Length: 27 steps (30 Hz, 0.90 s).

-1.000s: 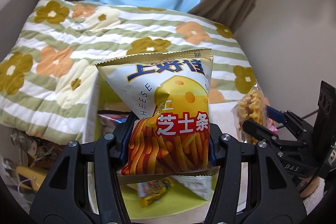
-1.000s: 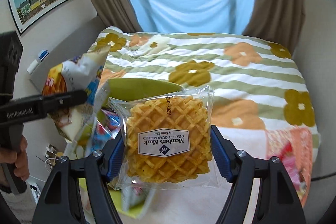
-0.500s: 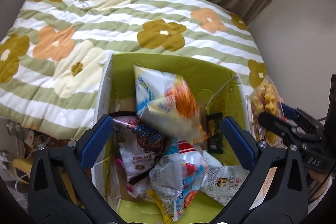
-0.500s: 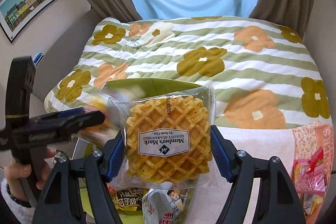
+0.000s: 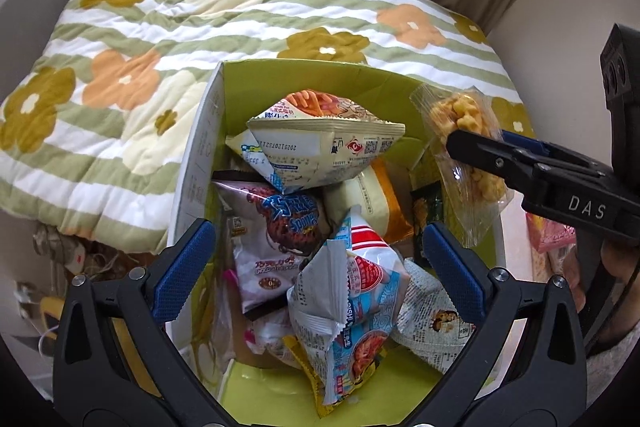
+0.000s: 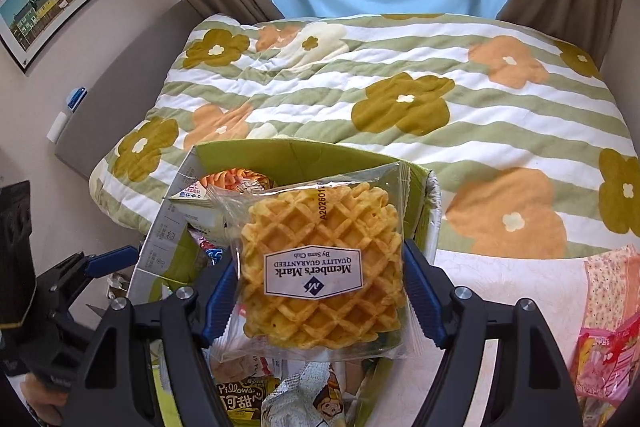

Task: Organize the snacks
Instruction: 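Carry both snacks over the box and release them inside with both tools, then grasp a pink striped bag with the left tool while the right tool grasps a gold barbecue bag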

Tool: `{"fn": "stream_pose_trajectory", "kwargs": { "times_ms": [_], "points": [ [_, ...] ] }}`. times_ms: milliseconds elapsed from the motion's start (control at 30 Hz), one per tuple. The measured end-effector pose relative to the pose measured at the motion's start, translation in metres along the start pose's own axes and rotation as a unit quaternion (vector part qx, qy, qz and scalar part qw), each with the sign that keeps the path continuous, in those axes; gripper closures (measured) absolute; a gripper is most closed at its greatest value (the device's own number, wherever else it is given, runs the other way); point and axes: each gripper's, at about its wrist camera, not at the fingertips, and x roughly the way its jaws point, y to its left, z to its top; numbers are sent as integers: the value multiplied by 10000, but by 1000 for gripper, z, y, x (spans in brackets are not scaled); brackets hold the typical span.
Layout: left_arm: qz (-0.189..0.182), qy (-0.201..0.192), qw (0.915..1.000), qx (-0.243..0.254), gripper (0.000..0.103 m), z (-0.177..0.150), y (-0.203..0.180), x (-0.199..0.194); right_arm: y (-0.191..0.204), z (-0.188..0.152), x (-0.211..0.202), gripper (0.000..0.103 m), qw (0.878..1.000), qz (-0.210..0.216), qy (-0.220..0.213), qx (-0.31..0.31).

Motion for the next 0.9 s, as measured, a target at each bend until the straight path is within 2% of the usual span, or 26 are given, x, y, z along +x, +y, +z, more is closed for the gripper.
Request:
{"fn": "stream_pose_trajectory", "kwargs": {
  "times_ms": [100,133,167,233,267,567,900],
  "points": [
    [52,28,10000,3,1,0,0,0,2,1,1,25,10000,42,-63,-3],
    [50,33,10000,-1,1,0,0,0,3,0,0,17,9999,-1,-139,-9],
    [49,21,10000,-4,1,-1,0,-1,4,0,-2,16,9998,-25,-212,-20],
    [64,13,10000,-3,1,-2,0,-3,7,-2,-7,4,9992,-14,-390,-68],
    [67,9,10000,-10,1,-3,0,-4,9,-1,-8,2,9990,-34,-426,-100],
    [43,-39,10000,6,1,-11,2,-17,17,-10,-21,2,9976,-211,-595,-301],
    [-64,-379,9993,16,1,-26,-3,-51,25,-32,-52,2,9975,-250,-611,-234]
  ]
}}
